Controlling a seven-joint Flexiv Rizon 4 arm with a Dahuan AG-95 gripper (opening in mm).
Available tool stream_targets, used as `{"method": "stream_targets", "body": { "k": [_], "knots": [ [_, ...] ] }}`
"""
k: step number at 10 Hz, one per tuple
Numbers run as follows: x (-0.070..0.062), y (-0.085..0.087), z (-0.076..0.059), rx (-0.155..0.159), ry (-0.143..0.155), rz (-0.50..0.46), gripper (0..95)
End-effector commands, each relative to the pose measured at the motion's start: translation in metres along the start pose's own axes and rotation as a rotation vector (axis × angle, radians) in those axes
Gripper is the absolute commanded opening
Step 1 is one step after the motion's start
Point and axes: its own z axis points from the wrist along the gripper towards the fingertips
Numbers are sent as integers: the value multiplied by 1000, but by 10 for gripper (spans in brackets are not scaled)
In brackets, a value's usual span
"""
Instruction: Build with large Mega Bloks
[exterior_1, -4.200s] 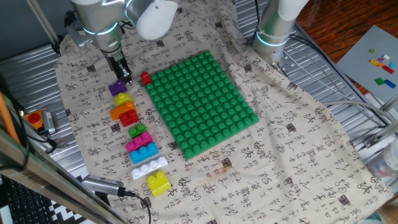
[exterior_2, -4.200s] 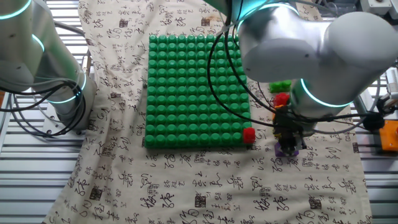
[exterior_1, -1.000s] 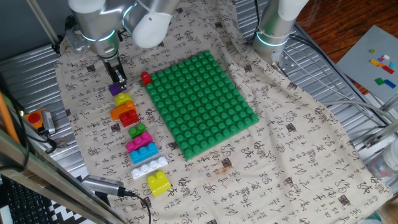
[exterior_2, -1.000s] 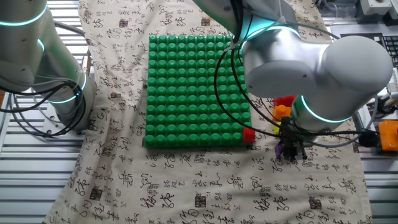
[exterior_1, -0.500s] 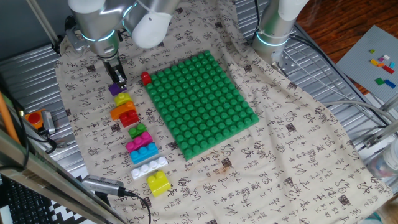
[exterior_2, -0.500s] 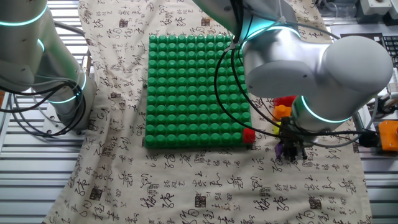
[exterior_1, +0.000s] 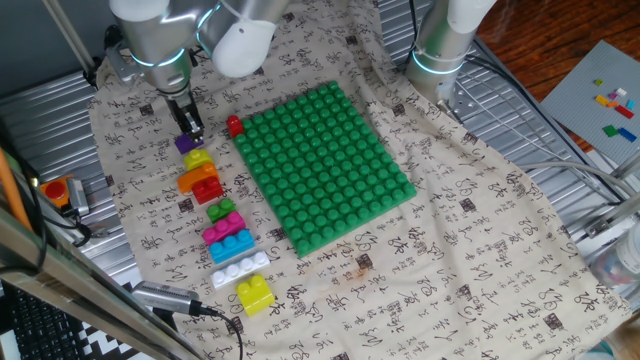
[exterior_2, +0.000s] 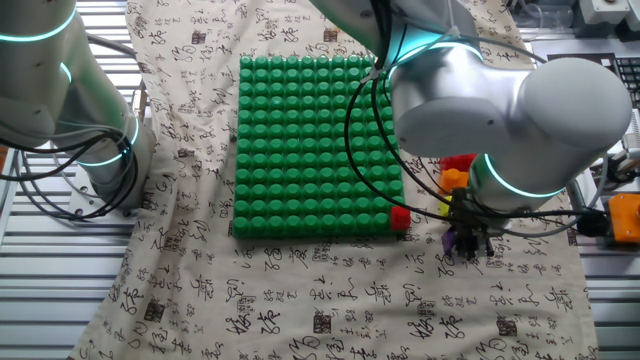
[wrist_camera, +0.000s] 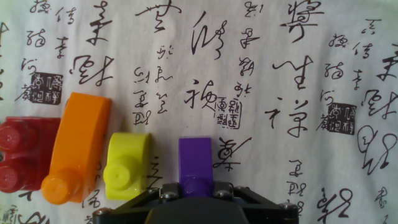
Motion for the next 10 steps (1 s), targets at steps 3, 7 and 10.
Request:
{"method": "stream_targets", "body": {
  "k": [3, 7, 10],
  "knots": [
    [0, 0, 0, 0, 0, 0, 0],
    [28, 28, -54, 0, 61, -2, 0],
    [26, 18, -40, -4, 50, -16, 0]
  ]
}}
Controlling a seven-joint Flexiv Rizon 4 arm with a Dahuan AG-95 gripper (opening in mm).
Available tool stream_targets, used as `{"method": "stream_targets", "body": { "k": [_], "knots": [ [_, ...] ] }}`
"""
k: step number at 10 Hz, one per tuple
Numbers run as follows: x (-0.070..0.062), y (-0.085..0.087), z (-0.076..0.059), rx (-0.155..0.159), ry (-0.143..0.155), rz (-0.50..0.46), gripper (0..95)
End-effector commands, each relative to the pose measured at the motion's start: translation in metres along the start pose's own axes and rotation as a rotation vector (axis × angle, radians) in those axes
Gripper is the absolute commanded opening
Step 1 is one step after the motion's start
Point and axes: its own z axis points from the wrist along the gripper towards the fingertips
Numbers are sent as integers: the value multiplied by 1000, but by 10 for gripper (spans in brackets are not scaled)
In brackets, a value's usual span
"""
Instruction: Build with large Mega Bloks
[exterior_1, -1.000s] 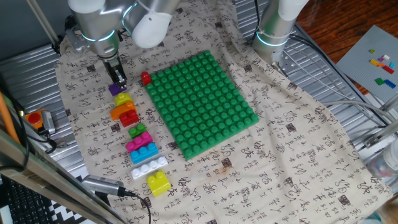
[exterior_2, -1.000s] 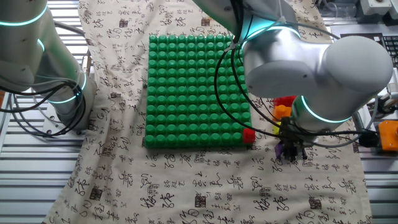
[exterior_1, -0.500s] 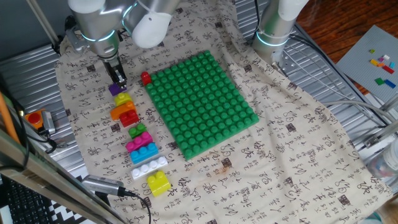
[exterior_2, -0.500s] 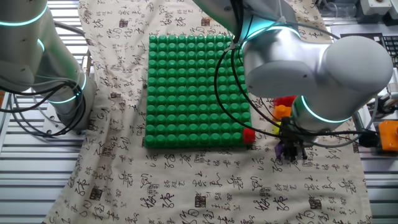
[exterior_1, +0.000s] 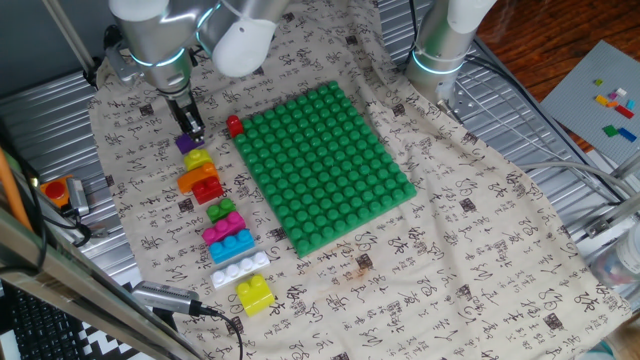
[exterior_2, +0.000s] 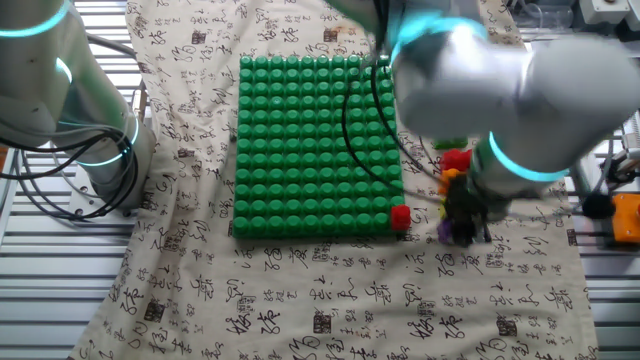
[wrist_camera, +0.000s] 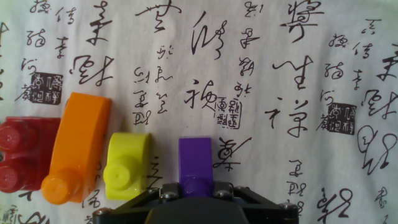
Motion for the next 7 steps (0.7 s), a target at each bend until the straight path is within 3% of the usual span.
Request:
{"method": "stream_targets", "body": {
  "k": [1, 4, 7],
  "knots": [
    [1, 0, 3, 0, 2, 2, 0],
    [5, 4, -3, 0, 3, 10, 0],
    [15, 28, -16, 1, 11, 34, 0]
  ]
}}
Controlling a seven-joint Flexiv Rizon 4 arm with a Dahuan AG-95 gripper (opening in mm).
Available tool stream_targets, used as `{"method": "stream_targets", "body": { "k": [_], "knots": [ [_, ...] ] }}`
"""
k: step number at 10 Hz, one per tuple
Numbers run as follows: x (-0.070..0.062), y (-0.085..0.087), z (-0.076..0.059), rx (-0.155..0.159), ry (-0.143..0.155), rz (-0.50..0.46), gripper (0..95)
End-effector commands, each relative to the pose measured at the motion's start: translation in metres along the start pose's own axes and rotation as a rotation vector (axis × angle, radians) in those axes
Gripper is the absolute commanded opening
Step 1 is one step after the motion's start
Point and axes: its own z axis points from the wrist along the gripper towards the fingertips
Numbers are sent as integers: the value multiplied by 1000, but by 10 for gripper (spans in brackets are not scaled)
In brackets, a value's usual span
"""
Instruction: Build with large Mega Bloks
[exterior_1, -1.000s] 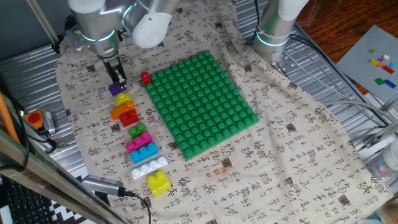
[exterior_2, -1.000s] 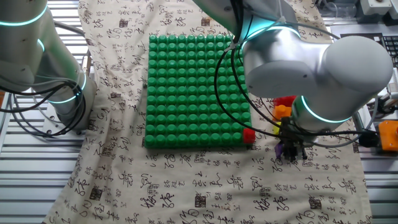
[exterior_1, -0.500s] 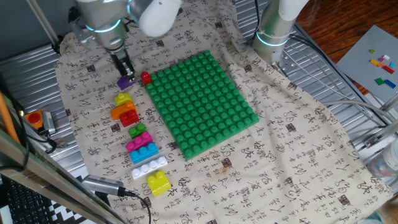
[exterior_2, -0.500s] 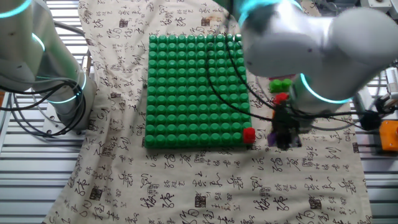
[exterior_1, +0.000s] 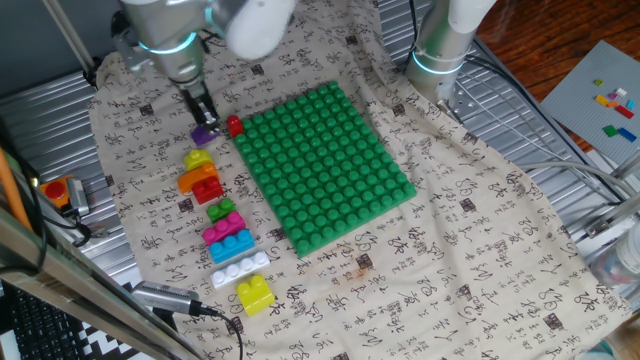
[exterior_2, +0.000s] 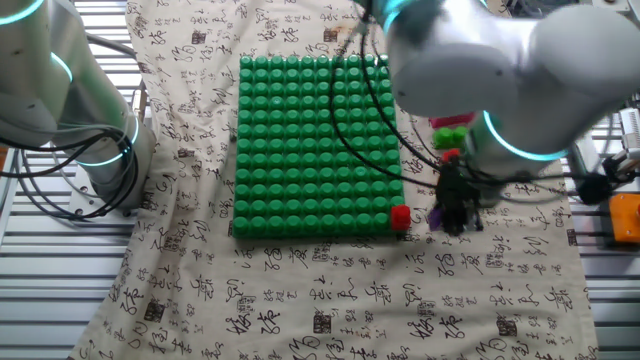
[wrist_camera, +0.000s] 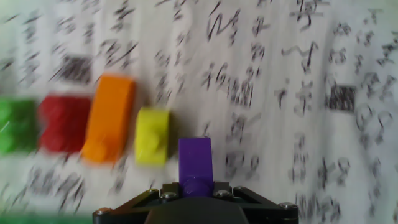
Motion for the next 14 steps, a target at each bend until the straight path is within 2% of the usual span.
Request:
{"method": "stream_targets", "body": {
  "k": [1, 5, 7, 8, 10, 12, 14],
  "knots": [
    [4, 15, -2, -5, 6, 15, 0],
    [15, 34, -9, -4, 12, 32, 0],
    [15, 34, -8, -4, 9, 21, 0],
    [9, 26, -8, -7, 7, 17, 0],
    [9, 26, -8, -5, 12, 10, 0],
    [9, 26, -8, -18, -3, 17, 0],
    [9, 26, -8, -13, 4, 45, 0]
  ]
}}
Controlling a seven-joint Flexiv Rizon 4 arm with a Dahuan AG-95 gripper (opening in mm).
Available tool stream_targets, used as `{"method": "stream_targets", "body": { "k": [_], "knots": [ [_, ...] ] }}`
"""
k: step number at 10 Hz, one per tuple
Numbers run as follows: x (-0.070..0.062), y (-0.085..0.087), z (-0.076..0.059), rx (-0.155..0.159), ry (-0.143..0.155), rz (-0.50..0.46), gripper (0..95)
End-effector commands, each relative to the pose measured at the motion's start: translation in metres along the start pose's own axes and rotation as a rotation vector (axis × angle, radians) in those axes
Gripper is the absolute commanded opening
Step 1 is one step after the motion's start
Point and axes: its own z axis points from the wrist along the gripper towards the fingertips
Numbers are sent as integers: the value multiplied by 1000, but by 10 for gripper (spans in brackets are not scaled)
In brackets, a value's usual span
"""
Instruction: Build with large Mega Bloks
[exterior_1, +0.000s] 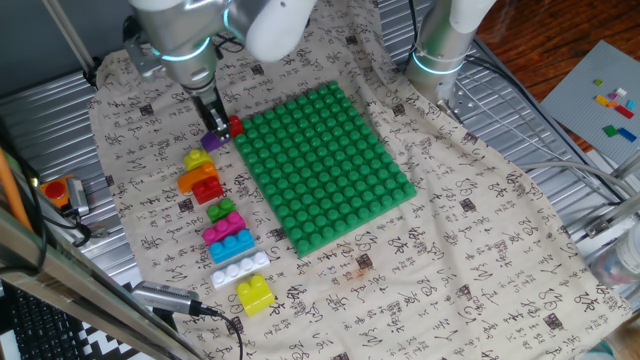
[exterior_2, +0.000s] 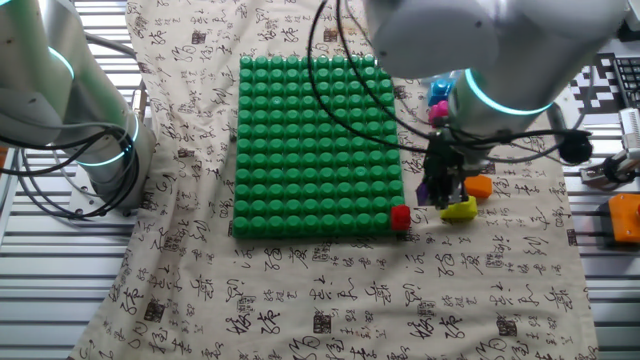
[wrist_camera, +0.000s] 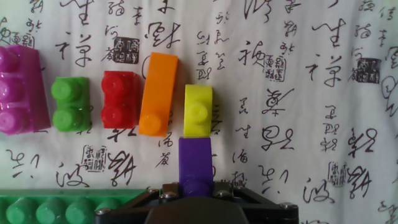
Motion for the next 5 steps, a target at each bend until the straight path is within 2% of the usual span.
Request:
{"method": "stream_targets", "body": {
  "k": [1, 5],
  "knots": [
    [-3, 1, 0, 6, 17, 23, 0],
    [-3, 1, 0, -2, 29, 36, 0]
  ]
}}
